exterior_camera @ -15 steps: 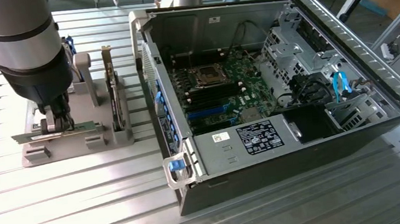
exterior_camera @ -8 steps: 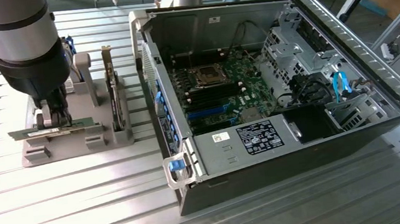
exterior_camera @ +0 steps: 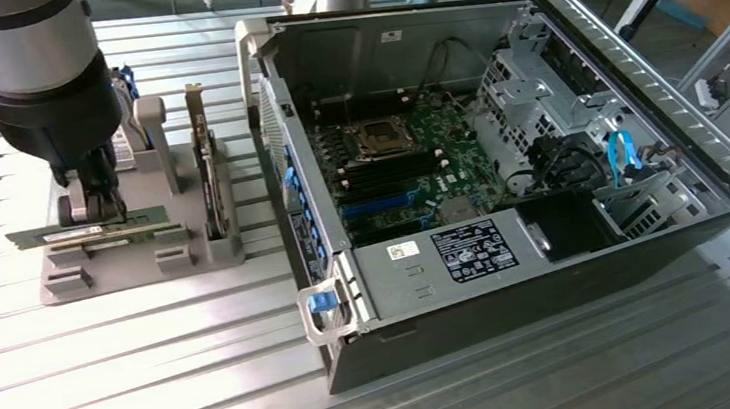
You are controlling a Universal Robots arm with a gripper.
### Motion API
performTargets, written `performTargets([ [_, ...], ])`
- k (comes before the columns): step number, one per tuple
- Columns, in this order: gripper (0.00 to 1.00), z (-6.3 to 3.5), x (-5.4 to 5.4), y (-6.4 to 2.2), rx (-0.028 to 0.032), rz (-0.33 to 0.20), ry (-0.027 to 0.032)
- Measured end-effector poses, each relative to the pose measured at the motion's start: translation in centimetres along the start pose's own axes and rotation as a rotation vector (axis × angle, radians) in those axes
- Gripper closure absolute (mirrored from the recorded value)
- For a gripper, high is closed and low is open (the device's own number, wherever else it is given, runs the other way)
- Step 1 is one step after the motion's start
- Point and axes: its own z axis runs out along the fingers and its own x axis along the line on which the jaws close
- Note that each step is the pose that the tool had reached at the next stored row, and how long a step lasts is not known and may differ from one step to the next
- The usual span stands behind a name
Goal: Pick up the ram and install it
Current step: 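Pick up the ram and move it above insertion slot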
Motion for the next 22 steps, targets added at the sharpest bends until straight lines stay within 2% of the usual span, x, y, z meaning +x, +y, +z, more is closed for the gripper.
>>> performTargets([
  [22, 0.88, -3.90, -0.1, 0.17, 0.0000, 0.000, 0.0000],
])
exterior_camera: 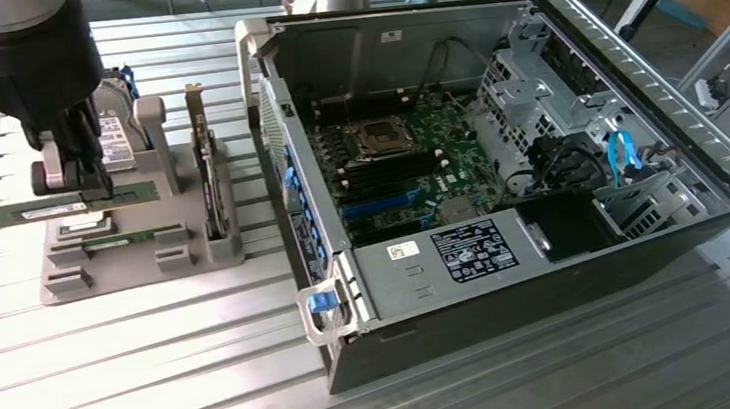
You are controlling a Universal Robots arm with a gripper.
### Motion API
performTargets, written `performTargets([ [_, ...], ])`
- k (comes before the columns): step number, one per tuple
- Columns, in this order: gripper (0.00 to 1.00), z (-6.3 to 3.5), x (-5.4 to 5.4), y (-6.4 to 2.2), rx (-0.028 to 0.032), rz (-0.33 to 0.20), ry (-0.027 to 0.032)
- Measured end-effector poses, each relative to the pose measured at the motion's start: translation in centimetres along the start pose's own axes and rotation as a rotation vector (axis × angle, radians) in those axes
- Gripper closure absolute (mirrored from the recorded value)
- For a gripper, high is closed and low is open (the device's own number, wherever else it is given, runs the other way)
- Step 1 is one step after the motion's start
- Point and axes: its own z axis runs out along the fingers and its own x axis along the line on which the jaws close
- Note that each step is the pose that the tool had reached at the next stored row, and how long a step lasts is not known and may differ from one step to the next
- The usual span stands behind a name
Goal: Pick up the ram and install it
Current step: 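Pick up the ram and move it above insertion slot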
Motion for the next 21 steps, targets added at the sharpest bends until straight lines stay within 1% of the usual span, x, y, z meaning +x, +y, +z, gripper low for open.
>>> performTargets([
  [8, 0.88, -1.53, 0.0, 0.06, 0.0000, 0.000, 0.0000],
  [10, 0.88, -2.21, -0.1, 0.09, 0.0000, 0.000, 0.0000],
  [21, 0.88, -3.76, -0.1, 0.16, 0.0000, 0.000, 0.0000],
])
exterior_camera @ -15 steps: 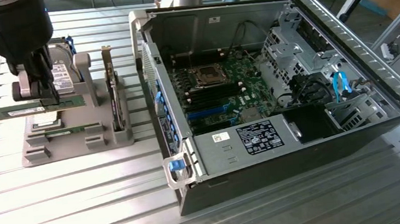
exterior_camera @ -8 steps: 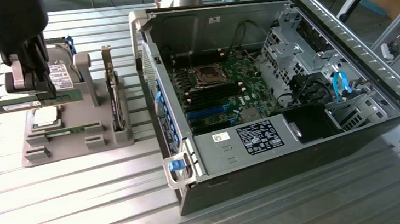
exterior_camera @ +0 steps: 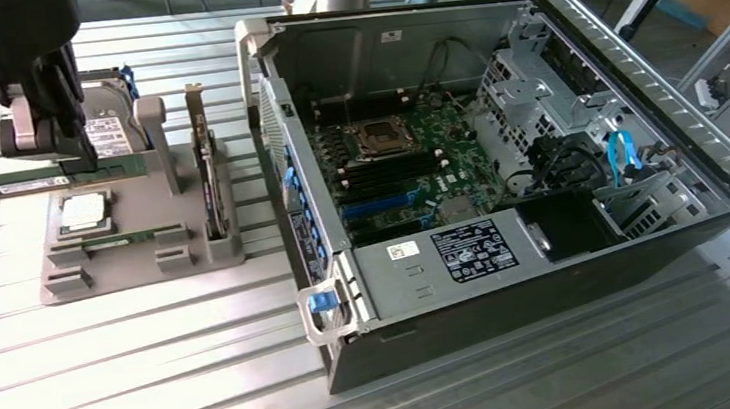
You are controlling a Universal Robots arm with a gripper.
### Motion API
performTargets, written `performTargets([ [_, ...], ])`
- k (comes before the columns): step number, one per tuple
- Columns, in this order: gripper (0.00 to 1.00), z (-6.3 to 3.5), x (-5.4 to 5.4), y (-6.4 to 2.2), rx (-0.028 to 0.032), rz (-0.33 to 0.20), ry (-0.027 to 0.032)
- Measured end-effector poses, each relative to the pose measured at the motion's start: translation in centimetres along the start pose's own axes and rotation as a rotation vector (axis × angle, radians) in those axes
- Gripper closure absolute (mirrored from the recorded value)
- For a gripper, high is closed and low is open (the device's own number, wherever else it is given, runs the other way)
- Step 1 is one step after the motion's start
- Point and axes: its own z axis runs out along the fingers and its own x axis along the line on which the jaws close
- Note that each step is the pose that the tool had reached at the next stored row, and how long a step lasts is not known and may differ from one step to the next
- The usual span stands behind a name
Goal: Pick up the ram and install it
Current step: 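Pick up the ram and move it above insertion slot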
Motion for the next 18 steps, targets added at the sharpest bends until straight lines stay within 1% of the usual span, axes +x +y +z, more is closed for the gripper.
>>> performTargets([
  [10, 0.88, -1.28, 0.0, 0.05, -0.0001, 0.000, 0.0001],
  [18, 0.88, -2.08, 0.0, 0.09, 0.0001, 0.000, 0.0000],
])
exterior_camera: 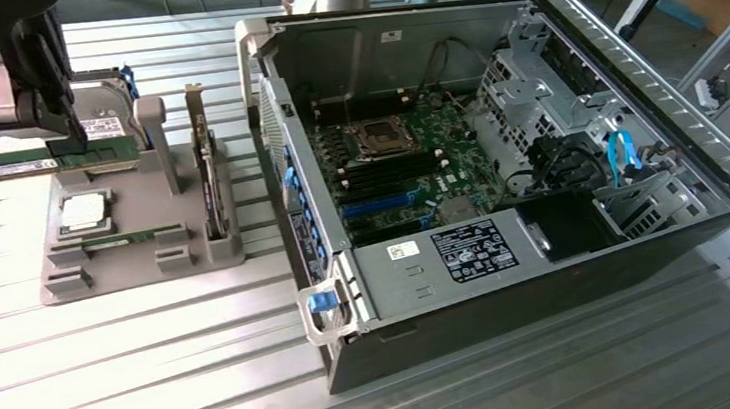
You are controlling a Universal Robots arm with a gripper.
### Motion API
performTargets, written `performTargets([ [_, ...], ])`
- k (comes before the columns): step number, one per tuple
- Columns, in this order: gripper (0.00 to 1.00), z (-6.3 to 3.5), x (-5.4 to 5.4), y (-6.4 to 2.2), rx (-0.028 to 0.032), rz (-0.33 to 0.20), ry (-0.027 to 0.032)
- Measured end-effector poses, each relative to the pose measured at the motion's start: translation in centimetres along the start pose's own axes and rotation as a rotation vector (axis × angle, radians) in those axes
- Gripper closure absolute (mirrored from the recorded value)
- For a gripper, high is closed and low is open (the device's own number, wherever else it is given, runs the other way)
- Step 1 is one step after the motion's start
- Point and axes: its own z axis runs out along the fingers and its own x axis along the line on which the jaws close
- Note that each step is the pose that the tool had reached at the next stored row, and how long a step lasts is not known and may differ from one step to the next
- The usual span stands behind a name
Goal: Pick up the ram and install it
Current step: 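Pick up the ram and move it above insertion slot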
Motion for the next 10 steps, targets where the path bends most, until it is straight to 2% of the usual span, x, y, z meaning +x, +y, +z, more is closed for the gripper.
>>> performTargets([
  [7, 0.88, -0.16, 0.00, 0.00, -0.0002, 0.000, 0.0001],
  [10, 0.88, -0.17, -0.01, -0.26, -0.0001, 0.000, 0.0001],
])
